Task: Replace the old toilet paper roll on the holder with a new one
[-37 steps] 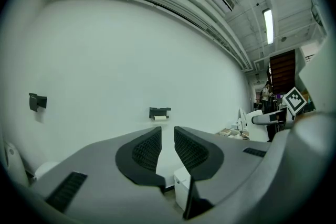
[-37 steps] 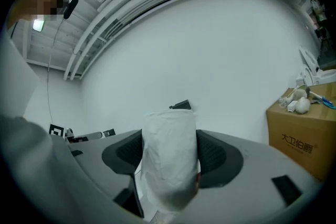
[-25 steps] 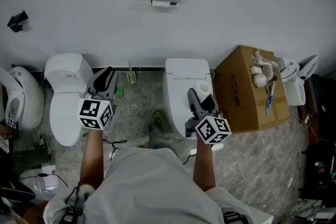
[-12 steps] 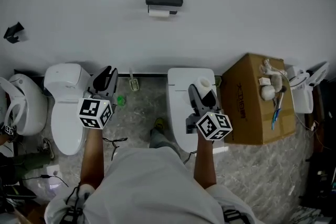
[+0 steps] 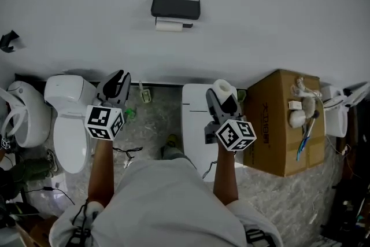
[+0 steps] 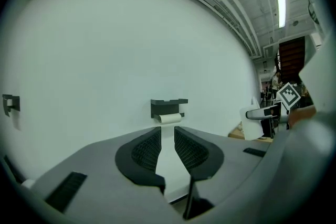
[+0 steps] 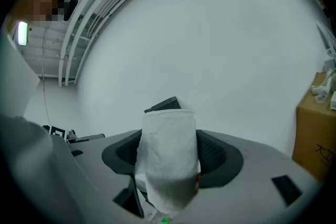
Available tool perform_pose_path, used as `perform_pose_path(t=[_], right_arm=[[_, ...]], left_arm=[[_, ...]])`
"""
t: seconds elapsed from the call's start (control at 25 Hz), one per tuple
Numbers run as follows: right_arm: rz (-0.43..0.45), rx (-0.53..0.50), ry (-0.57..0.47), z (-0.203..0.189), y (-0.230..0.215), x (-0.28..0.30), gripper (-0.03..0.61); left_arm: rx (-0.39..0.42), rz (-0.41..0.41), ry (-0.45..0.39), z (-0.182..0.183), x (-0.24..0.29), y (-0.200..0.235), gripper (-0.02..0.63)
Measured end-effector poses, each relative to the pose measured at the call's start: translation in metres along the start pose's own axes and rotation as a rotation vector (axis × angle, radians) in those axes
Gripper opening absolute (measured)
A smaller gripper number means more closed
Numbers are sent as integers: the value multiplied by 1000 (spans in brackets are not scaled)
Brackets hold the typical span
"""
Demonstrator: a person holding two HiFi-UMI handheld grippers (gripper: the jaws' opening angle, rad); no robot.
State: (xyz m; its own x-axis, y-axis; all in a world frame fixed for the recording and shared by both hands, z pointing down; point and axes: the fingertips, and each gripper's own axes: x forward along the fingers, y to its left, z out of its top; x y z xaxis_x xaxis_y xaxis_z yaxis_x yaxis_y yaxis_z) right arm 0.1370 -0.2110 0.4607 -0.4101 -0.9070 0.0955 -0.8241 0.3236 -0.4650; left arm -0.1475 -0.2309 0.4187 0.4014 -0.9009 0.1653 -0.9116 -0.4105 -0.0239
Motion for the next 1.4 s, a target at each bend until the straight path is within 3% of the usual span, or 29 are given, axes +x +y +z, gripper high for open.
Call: perform_pose_path(t=[0.48,1.2,1.4], right_arm=[[59,11,41,20,-31,66,302],[23,-17,-6,45,-33,126,302],[6,-25,2,41,-34,139,302]], left_arm=[[23,22,15,14,64,5,72],[28,-65,-10,28,134,28,72],[66,-97,5,26,148,31,72]])
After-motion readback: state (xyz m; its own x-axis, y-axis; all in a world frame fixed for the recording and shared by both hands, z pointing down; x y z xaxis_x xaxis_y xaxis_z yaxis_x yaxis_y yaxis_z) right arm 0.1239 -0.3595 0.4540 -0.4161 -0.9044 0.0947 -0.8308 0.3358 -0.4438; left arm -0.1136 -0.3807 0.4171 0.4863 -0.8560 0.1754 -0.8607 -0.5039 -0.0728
